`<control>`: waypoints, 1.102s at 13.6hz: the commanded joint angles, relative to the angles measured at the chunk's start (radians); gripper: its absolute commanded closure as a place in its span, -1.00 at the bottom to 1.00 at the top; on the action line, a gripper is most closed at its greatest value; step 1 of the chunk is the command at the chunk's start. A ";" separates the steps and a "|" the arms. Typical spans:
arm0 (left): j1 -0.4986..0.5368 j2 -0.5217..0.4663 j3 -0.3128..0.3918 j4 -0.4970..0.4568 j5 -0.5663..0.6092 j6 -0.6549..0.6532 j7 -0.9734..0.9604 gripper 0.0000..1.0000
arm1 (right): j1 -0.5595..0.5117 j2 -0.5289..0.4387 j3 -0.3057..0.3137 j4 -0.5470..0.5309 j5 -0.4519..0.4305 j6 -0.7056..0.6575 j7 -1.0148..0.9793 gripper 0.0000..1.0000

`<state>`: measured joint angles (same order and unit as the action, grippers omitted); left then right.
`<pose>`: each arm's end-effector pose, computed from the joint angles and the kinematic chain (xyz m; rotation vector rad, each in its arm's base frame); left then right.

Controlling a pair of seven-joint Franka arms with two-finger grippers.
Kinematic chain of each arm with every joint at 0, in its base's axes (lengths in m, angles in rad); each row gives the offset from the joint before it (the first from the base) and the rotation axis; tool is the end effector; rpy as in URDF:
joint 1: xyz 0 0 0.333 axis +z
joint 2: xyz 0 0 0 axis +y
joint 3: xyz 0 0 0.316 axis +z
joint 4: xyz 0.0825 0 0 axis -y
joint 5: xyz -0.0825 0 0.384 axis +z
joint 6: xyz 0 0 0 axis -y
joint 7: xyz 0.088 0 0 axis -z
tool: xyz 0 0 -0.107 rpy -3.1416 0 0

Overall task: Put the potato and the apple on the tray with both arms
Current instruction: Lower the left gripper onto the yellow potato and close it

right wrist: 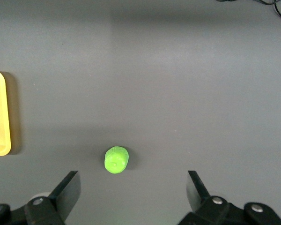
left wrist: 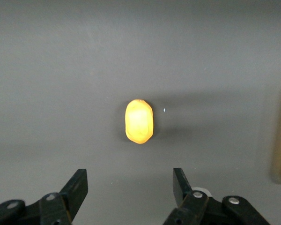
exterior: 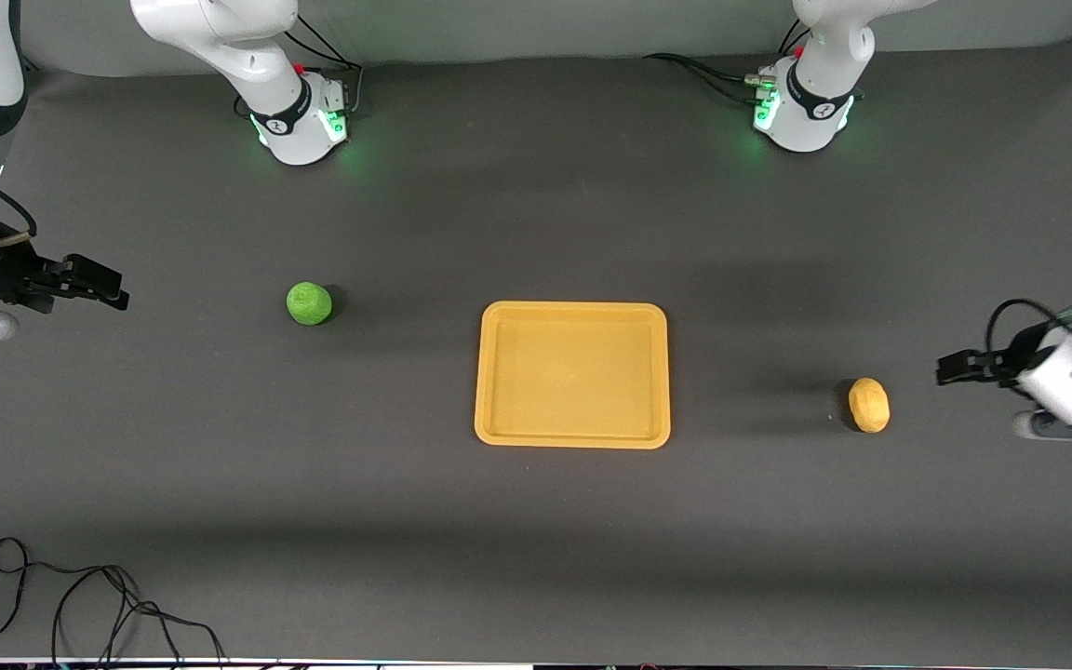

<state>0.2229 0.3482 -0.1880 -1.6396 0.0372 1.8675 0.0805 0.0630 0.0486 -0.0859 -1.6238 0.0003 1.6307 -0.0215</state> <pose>0.6430 0.0372 0.4084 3.0997 -0.0793 -0.1740 0.5714 -0.0120 0.5773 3.1380 -0.0022 -0.0653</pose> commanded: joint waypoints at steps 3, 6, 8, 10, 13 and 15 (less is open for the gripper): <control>0.001 0.072 0.004 -0.240 -0.011 0.388 0.019 -0.79 | 0.014 0.005 -0.012 -0.005 0.012 0.017 -0.008 -1.00; 0.009 0.141 0.004 -0.287 -0.008 0.498 0.031 -0.93 | 0.015 0.005 -0.012 -0.008 0.012 0.018 -0.008 -1.00; 0.010 0.170 0.004 -0.290 -0.008 0.490 0.031 -0.97 | 0.015 0.005 -0.012 -0.008 0.012 0.018 -0.008 -1.00; 0.012 0.170 0.004 -0.290 -0.008 0.487 0.031 -0.93 | 0.015 0.005 -0.012 -0.010 0.012 0.020 -0.008 -1.00; 0.013 0.189 0.004 -0.286 -0.008 0.493 0.031 0.26 | 0.017 0.005 -0.011 -0.013 0.014 0.020 -0.006 -1.00; 0.013 0.163 0.002 -0.278 -0.008 0.484 0.025 0.74 | 0.030 0.004 -0.011 -0.014 0.014 0.027 -0.006 -1.00</control>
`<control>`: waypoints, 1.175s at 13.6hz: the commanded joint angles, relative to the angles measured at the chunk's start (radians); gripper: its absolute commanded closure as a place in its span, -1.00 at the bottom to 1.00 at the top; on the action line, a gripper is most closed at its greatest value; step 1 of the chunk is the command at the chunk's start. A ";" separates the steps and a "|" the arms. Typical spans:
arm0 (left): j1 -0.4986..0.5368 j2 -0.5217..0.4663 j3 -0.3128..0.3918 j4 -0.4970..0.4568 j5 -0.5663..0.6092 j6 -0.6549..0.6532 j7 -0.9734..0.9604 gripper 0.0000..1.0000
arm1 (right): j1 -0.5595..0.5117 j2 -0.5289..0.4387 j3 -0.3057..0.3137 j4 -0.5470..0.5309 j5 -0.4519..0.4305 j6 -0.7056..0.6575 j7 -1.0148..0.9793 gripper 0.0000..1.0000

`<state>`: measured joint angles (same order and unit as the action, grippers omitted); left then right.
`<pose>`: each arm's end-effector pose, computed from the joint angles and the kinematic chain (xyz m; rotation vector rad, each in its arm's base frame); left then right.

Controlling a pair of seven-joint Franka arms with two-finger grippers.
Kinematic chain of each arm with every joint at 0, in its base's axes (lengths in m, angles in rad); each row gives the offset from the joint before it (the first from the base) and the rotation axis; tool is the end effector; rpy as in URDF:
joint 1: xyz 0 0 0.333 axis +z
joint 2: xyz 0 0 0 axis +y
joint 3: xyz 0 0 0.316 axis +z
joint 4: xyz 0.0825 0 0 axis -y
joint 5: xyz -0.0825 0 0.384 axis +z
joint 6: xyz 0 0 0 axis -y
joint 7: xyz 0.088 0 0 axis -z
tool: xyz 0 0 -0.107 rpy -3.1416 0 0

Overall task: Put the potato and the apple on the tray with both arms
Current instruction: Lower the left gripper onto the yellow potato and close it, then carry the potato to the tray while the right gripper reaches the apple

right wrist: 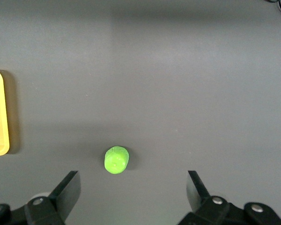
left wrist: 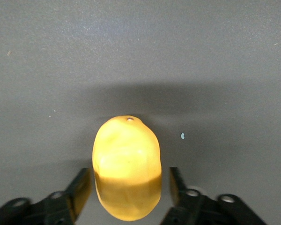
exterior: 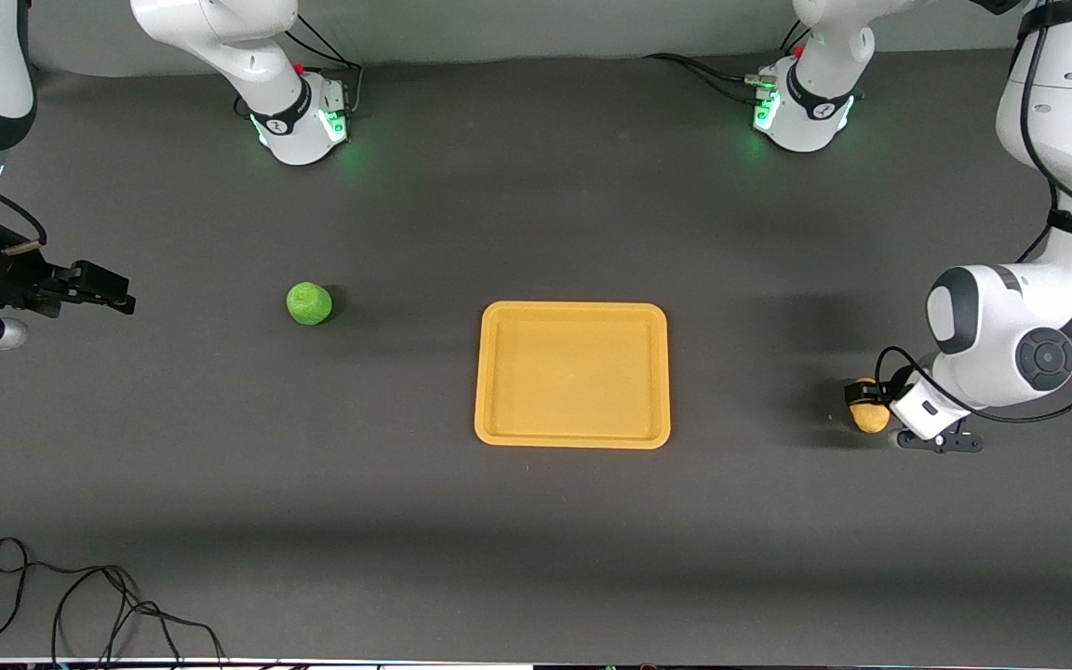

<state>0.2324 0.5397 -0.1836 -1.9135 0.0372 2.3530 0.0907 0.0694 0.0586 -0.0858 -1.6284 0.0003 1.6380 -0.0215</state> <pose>0.6178 0.0347 0.2074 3.0619 -0.0736 -0.1309 0.5744 -0.0081 0.5700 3.1368 0.0080 -0.0767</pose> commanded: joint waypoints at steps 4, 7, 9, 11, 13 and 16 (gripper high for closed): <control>-0.027 -0.112 -0.072 0.175 -0.069 -0.303 -0.136 0.79 | 0.091 -0.035 -0.011 -0.050 0.013 0.020 0.104 -1.00; -0.080 -0.103 -0.195 0.291 -0.076 -0.422 -0.363 0.80 | 0.170 -0.144 -0.011 -0.155 0.013 0.019 0.199 -1.00; -0.175 -0.089 -0.212 0.291 -0.077 -0.414 -0.432 0.86 | 0.190 -0.238 -0.011 -0.264 0.013 0.028 0.198 -1.00; -0.249 -0.046 -0.214 0.297 -0.080 -0.414 -0.440 0.90 | 0.213 -0.366 -0.011 -0.419 0.013 0.075 0.198 -1.00; -0.301 -0.009 -0.215 0.291 -0.100 -0.361 -0.440 0.96 | 0.216 -0.478 -0.011 -0.574 0.012 0.137 0.193 -1.00; -0.383 0.069 -0.212 0.291 -0.094 -0.240 -0.543 0.94 | 0.213 -0.503 -0.018 -0.625 -0.020 0.158 0.176 -1.00</control>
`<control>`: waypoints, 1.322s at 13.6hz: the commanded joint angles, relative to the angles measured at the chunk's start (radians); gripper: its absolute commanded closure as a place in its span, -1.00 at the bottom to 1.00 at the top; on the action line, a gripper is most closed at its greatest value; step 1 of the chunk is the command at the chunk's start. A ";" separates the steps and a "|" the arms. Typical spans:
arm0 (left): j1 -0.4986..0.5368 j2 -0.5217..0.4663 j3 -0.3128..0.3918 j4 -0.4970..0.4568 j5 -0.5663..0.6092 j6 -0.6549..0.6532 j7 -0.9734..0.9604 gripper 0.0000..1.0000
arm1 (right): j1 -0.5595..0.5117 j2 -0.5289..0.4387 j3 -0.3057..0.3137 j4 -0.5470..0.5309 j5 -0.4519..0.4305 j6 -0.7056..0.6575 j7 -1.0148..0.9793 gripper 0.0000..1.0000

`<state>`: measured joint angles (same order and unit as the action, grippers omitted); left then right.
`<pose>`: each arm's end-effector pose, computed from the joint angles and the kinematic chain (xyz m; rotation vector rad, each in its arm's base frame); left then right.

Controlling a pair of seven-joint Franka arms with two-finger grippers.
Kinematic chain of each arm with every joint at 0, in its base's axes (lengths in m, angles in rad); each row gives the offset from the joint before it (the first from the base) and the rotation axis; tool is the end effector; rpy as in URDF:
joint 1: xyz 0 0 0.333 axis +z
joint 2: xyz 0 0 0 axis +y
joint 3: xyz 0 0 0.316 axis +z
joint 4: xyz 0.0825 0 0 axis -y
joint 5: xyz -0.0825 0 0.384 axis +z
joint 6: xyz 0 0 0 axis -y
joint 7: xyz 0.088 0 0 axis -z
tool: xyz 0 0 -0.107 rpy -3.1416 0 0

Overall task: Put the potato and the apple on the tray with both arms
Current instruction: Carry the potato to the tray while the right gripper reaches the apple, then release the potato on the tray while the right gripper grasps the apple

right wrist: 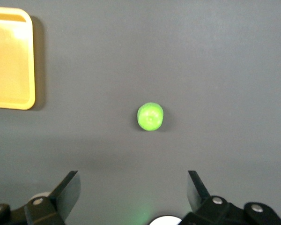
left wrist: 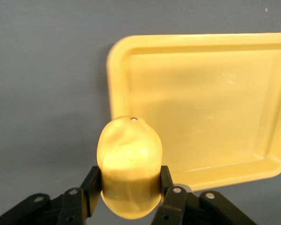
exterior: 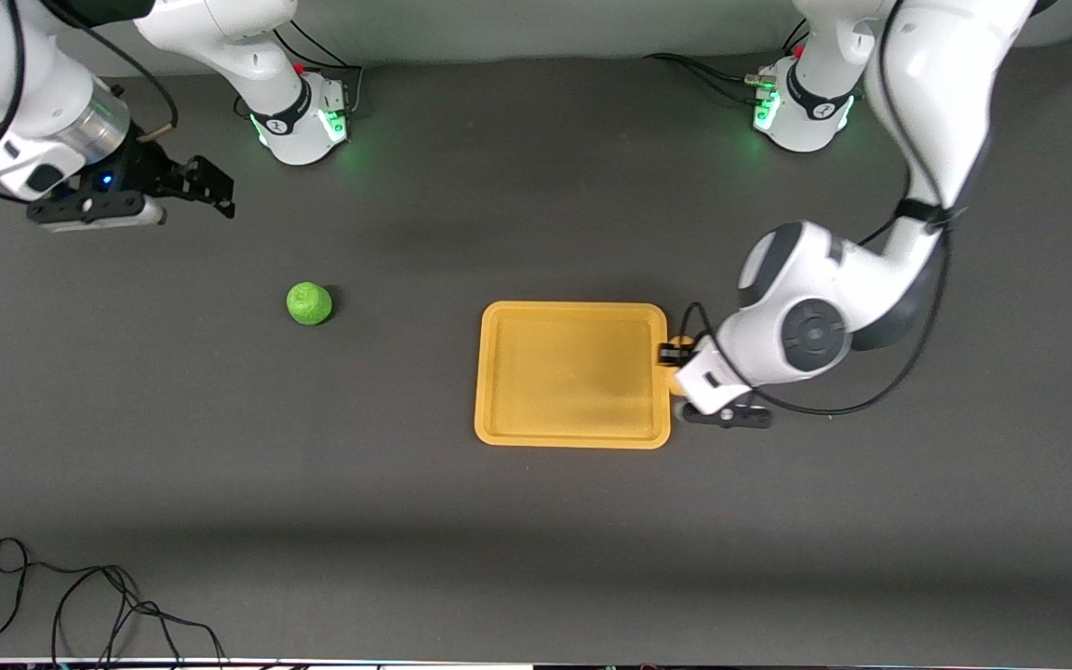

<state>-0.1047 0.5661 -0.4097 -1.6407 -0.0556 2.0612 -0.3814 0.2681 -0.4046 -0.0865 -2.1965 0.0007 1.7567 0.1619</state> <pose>0.5976 -0.3040 0.3022 2.9296 -0.0840 -0.3058 0.4224 0.0734 0.5415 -3.1128 -0.0422 0.0655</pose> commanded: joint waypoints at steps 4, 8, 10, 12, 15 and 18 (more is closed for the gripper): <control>-0.089 0.123 0.025 0.016 0.011 0.096 -0.128 0.73 | 0.013 -0.025 -0.039 -0.155 -0.047 0.189 -0.028 -1.00; -0.092 0.127 0.031 0.016 0.011 0.096 -0.139 0.46 | 0.014 0.106 -0.050 -0.319 -0.044 0.517 -0.028 -1.00; -0.092 0.130 0.031 0.013 0.013 0.096 -0.140 0.46 | 0.025 0.223 -0.050 -0.331 -0.036 0.642 -0.024 -1.00; -0.099 0.135 0.031 0.013 0.034 0.096 -0.143 -0.20 | 0.049 0.311 -0.050 -0.354 -0.034 0.760 -0.022 -1.00; -0.102 0.135 0.031 0.015 0.065 0.096 -0.154 -0.81 | 0.049 0.409 -0.050 -0.431 -0.034 0.969 -0.018 -1.00; -0.070 0.095 0.040 0.094 0.063 0.058 -0.157 -0.98 | 0.048 0.473 -0.050 -0.451 -0.034 1.038 -0.018 -1.00</control>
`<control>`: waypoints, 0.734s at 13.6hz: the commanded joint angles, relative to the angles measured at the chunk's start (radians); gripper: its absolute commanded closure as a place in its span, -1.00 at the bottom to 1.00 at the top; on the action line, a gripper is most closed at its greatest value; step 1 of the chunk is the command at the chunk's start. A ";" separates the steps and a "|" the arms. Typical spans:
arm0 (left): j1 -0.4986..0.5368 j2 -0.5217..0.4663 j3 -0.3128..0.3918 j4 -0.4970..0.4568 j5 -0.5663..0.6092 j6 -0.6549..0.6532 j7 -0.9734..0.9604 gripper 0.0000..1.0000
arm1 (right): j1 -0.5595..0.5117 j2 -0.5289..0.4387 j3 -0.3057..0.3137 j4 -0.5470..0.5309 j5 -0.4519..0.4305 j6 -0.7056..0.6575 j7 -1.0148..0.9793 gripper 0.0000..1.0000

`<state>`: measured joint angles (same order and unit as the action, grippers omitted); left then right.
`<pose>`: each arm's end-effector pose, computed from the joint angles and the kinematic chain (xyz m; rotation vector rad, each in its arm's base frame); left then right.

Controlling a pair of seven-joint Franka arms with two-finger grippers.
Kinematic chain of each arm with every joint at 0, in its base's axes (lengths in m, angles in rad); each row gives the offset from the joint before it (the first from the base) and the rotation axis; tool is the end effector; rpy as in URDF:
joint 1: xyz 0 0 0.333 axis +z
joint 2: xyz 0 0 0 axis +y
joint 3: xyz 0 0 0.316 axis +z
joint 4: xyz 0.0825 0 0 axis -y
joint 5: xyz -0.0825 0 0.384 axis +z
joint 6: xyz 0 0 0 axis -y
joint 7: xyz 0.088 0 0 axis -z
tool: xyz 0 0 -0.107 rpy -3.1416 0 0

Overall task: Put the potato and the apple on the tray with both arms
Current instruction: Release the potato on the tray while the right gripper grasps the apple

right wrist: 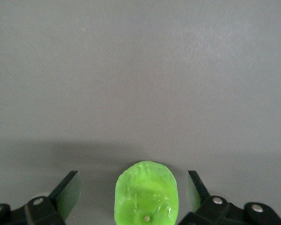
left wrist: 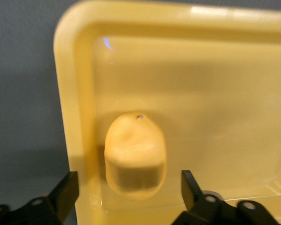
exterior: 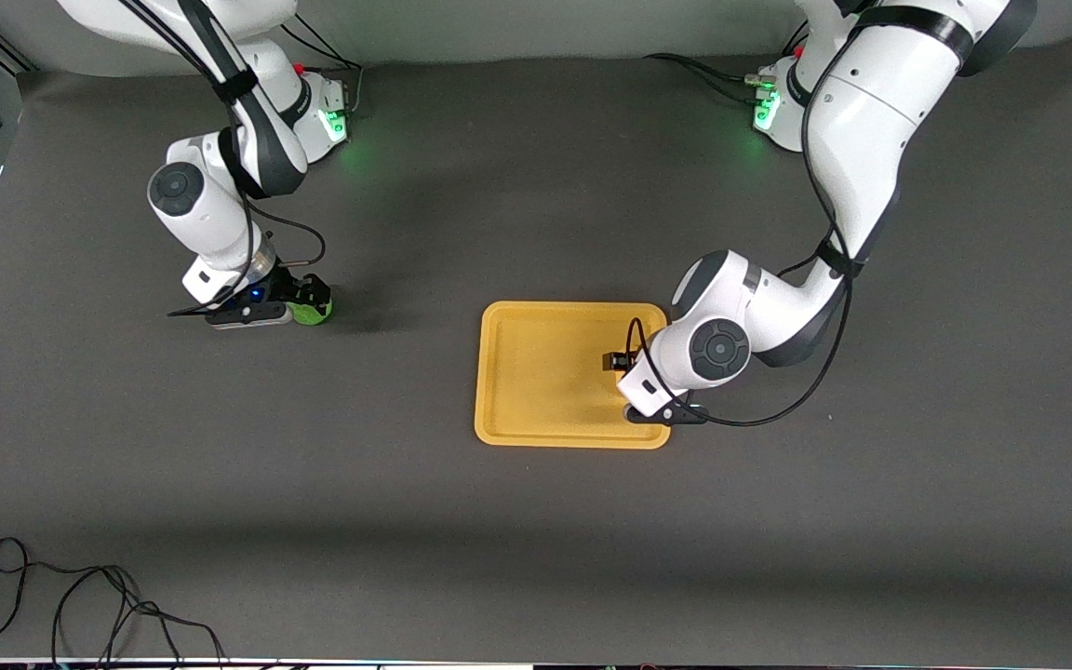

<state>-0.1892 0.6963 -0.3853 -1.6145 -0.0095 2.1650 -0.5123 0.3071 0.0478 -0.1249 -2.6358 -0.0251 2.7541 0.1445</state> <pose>0.5888 -0.3430 0.2342 2.9568 0.0205 -0.3213 0.4293 0.0796 0.2364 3.1336 0.0955 0.1137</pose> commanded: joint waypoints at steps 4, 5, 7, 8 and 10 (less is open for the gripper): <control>0.195 -0.223 0.026 0.156 0.019 -0.322 0.081 -0.99 | 0.006 0.107 -0.012 -0.013 -0.009 0.075 0.003 -1.00; 0.226 -0.268 0.032 0.154 0.035 -0.359 0.112 -0.99 | 0.006 0.112 -0.013 -0.013 -0.009 0.070 0.006 -1.00; 0.301 -0.346 0.043 0.156 0.108 -0.421 0.219 -0.99 | 0.001 0.115 -0.013 -0.013 -0.009 0.050 0.006 -0.82; 0.327 -0.385 0.045 0.151 0.112 -0.454 0.301 -1.00 | 0.001 0.110 -0.013 -0.012 -0.009 0.021 0.006 -0.46; 0.399 -0.423 0.048 0.151 0.115 -0.502 0.407 -1.00 | 0.001 0.066 -0.018 0.003 -0.009 -0.065 0.006 -0.07</control>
<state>0.1579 0.3218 -0.3363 -1.4315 0.0911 1.6900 -0.1973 0.3047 0.1606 -0.1310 -2.6460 -0.0251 2.7624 0.1450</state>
